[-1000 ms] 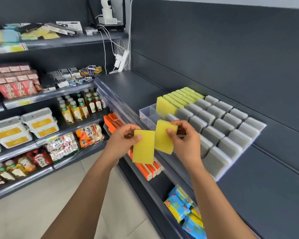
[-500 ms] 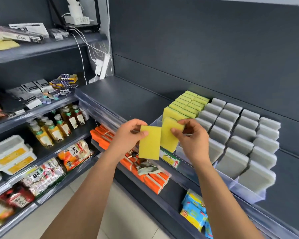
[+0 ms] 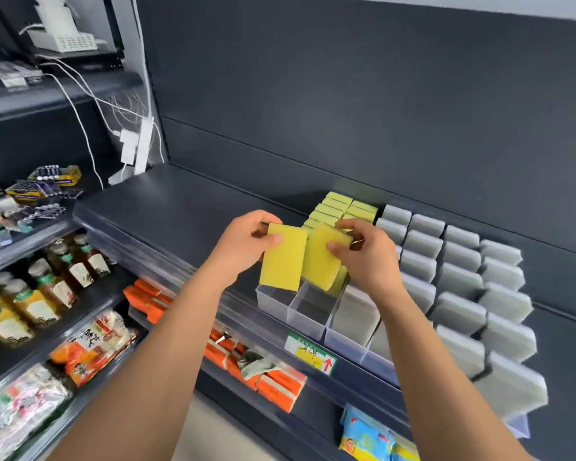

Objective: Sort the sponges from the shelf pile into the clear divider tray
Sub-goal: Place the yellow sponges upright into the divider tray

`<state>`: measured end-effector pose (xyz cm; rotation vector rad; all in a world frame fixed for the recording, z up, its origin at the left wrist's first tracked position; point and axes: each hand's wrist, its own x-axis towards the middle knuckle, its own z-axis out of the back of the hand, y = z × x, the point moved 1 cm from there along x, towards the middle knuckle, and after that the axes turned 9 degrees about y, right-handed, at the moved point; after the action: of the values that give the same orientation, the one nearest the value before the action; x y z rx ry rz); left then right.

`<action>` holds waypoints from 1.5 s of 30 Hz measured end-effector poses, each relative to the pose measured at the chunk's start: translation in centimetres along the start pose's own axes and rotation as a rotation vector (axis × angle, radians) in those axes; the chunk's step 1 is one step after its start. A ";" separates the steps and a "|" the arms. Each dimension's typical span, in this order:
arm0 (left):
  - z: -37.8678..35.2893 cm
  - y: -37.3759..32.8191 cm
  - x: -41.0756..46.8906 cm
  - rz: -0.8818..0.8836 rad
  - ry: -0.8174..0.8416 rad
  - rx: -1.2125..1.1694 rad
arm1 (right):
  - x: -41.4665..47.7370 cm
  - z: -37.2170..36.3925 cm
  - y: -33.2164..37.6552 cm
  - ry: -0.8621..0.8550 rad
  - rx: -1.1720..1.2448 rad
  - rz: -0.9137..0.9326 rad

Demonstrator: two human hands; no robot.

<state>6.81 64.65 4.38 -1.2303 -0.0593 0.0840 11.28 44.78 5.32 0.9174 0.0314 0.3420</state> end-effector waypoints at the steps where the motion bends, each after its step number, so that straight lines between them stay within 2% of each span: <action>1: -0.1 0.1 0.8 -0.001 0.014 0.009 | 0.3 0.1 -0.2 0.014 -0.037 -0.017; 5: -0.5 0.5 3.3 -0.019 0.104 0.070 | 1.3 0.1 -0.9 0.061 -0.161 -0.089; 10: -1.0 1.4 5.8 -0.068 0.140 0.173 | 1.8 -0.7 -1.2 0.114 -0.290 -0.140; 20: -2.4 3.1 6.4 -0.315 0.043 0.373 | 1.2 -1.4 -0.6 0.102 -0.493 -0.205; 22: -2.4 3.0 6.3 -0.351 0.072 0.381 | 1.1 -1.3 -0.4 0.101 -0.531 -0.207; 25: -1.7 2.9 6.3 -0.351 0.159 0.394 | 1.0 -1.4 -0.2 0.111 -0.572 -0.214; 28: -1.1 3.2 6.0 -0.335 0.221 0.437 | 0.9 -1.8 0.0 0.045 -0.610 -0.204; 36: -1.7 3.6 5.9 -0.346 0.168 0.413 | 0.6 -2.7 0.2 -0.039 -0.697 -0.141; 41: -1.1 3.6 6.1 -0.295 0.297 0.450 | 0.5 -2.6 0.2 0.126 -0.695 -0.173; 45: -1.2 4.1 6.0 -0.312 0.276 0.511 | 0.5 -3.4 0.0 0.143 -0.791 -0.136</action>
<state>12.80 65.47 0.15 -0.7020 0.0119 -0.3253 11.13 47.54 3.32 0.1057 0.0821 0.2588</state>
